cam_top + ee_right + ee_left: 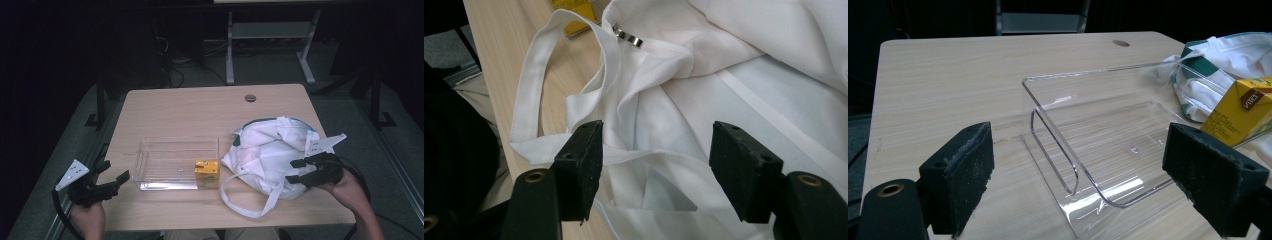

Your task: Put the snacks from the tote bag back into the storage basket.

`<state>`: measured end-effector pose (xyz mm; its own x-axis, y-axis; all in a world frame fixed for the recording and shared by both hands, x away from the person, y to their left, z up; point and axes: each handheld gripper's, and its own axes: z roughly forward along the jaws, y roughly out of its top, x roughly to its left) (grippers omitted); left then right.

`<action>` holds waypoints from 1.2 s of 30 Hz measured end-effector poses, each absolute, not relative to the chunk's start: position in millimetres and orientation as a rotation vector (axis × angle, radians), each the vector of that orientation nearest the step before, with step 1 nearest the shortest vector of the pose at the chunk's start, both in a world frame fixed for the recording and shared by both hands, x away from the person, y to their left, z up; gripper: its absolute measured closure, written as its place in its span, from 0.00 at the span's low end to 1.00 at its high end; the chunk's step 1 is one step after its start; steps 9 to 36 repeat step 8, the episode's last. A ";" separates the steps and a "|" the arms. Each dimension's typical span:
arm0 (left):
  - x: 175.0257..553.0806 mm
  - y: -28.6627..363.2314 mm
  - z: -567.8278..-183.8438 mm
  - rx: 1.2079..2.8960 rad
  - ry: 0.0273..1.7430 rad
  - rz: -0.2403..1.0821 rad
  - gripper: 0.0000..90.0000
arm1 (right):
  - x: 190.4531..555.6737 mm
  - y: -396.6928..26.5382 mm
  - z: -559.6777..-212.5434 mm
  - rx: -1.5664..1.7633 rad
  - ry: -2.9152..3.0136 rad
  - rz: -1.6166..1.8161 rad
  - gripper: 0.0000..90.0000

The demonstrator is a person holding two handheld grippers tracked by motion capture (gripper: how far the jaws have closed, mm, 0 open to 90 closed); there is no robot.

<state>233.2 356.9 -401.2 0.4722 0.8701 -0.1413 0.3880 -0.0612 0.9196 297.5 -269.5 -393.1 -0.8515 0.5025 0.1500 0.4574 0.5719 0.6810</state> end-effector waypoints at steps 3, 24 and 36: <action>233.5 356.8 -401.4 1.661 1.097 0.567 0.14 | 295.1 -271.0 -393.9 0.834 2.722 1.160 0.42; 233.4 356.9 -401.1 1.661 1.097 0.568 0.14 | 290.7 -273.6 -397.3 0.830 2.696 1.167 0.41; 233.4 356.9 -401.1 1.661 1.097 0.568 0.14 | 290.7 -273.6 -397.3 0.830 2.696 1.167 0.41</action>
